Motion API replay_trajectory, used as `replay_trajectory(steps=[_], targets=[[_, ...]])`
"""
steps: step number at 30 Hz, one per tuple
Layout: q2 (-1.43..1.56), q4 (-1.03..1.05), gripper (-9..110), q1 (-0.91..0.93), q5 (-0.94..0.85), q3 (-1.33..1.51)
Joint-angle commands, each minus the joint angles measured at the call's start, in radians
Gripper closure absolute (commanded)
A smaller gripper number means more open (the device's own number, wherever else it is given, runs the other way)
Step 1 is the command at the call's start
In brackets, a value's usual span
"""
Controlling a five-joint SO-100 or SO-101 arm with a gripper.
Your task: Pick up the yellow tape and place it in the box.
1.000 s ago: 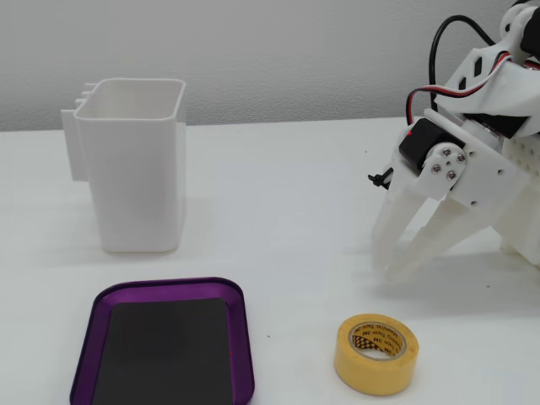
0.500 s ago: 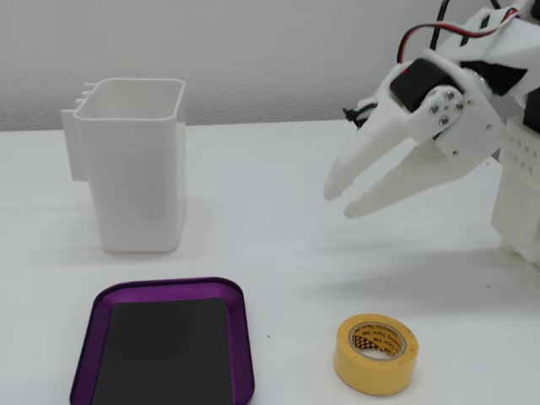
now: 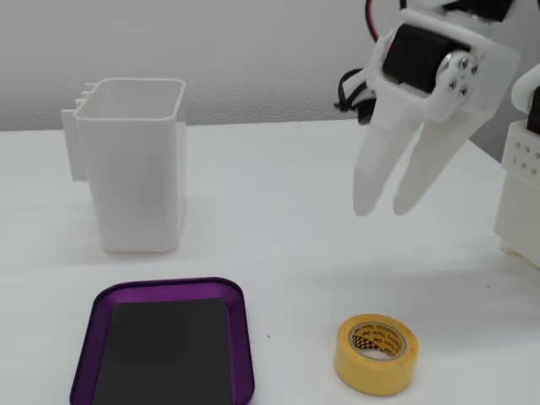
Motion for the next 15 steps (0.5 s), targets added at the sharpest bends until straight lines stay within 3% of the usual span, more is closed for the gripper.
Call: replay_trajectory(steps=[1,15], targets=[[-0.104,0.018,87,-0.081,0.0,-0.08],[-0.193,-0.141,87,-0.144,0.058,0.015]])
